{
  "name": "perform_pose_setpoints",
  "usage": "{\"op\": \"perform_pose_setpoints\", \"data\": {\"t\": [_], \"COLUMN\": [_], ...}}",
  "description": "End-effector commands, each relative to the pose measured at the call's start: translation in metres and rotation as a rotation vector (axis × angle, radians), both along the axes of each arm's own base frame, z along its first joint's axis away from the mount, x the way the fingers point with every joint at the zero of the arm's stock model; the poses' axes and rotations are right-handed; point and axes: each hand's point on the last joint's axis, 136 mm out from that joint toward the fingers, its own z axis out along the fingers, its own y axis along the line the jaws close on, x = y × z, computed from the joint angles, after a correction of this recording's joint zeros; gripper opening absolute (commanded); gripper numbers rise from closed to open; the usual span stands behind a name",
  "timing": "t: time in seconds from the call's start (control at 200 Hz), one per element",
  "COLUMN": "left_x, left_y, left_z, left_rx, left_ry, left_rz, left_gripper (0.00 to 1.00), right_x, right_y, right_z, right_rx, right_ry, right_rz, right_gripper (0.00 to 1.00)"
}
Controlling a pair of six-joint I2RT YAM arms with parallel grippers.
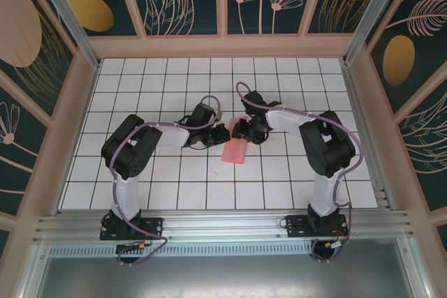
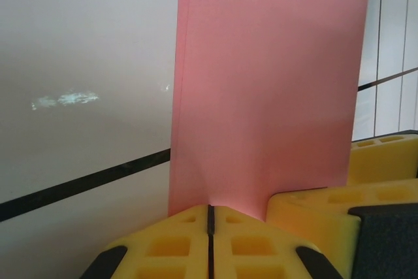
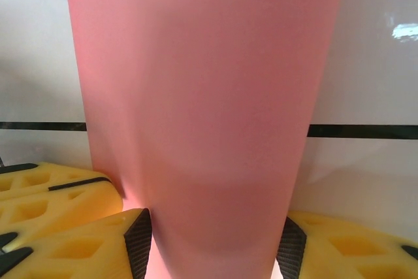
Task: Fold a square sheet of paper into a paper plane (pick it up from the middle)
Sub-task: Hold the square sheet of paper at the center of the table, then fold the square sheet of paper in half at the center of the table.
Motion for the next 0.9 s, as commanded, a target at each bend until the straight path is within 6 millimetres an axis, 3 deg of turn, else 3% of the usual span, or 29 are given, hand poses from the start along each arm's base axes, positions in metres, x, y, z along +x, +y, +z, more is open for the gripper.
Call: {"op": "perform_pose_setpoints", "data": {"t": [0.0, 0.145, 0.285, 0.42, 0.44, 0.55, 0.631, 0.801, 0.891], "left_x": [-0.015, -0.021, -0.022, -0.021, -0.021, -0.019, -0.015, -0.013, -0.013], "left_y": [0.013, 0.021, 0.023, 0.023, 0.023, 0.021, 0.019, 0.018, 0.017], "left_z": [-0.032, -0.039, -0.042, -0.041, -0.042, -0.038, -0.034, -0.033, -0.033], "left_rx": [0.123, 0.157, 0.167, 0.168, 0.169, 0.164, 0.166, 0.174, 0.176], "left_ry": [0.058, 0.068, 0.072, 0.064, 0.065, 0.053, 0.041, 0.036, 0.038], "left_rz": [-0.010, 0.005, 0.007, 0.006, 0.005, -0.003, -0.008, -0.016, -0.019], "left_gripper": [0.09, 0.07, 0.07, 0.07, 0.07, 0.07, 0.07, 0.08, 0.08], "right_x": [-0.003, 0.004, 0.016, 0.018, 0.024, 0.025, 0.024, 0.019, 0.016], "right_y": [-0.014, -0.011, -0.007, -0.012, -0.022, -0.029, -0.023, 0.006, 0.017], "right_z": [-0.037, -0.024, 0.006, 0.035, 0.038, 0.051, 0.059, 0.067, 0.067], "right_rx": [-0.106, -0.092, -0.059, -0.040, -0.032, 0.020, 0.108, 0.308, 0.381], "right_ry": [0.034, 0.003, -0.059, -0.124, -0.130, -0.162, -0.184, -0.180, -0.170], "right_rz": [-0.007, -0.008, -0.016, -0.039, -0.070, -0.107, -0.104, -0.047, -0.028], "right_gripper": [0.57, 0.59, 0.63, 0.67, 0.67, 0.67, 0.56, 0.23, 0.13]}}
